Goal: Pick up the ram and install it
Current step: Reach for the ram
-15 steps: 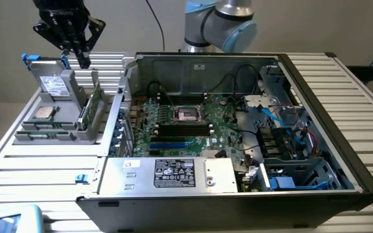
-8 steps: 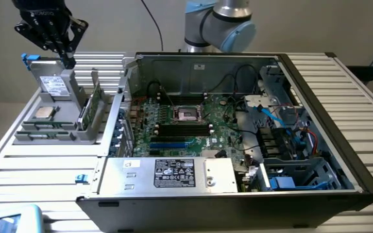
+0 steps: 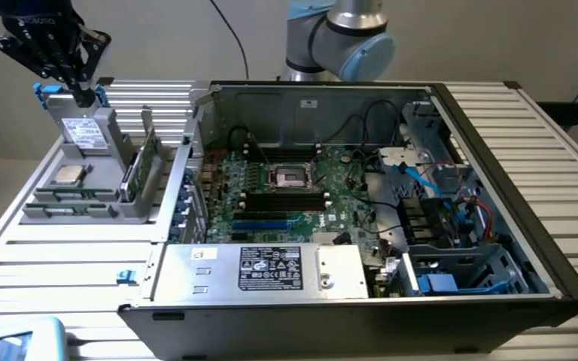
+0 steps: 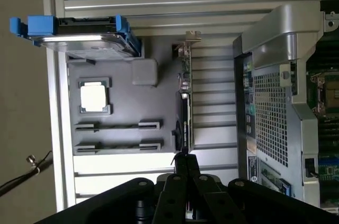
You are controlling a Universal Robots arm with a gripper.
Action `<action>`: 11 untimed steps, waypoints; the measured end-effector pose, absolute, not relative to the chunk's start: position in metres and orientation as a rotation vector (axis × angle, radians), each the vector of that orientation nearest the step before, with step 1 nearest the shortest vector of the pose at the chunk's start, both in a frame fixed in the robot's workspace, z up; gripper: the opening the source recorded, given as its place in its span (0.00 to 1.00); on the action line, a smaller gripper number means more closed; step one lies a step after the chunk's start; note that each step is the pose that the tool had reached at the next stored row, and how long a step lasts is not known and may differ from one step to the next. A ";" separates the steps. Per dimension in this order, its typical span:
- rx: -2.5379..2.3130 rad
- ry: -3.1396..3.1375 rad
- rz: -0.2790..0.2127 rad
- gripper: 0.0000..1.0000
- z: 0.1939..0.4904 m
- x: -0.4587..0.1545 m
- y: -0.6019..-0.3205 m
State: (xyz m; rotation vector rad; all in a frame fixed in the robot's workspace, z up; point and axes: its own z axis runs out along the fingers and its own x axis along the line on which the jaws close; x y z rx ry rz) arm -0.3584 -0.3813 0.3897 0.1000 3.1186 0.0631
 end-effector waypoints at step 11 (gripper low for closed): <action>0.100 3.119 0.064 0.11 0.389 -0.395 -0.390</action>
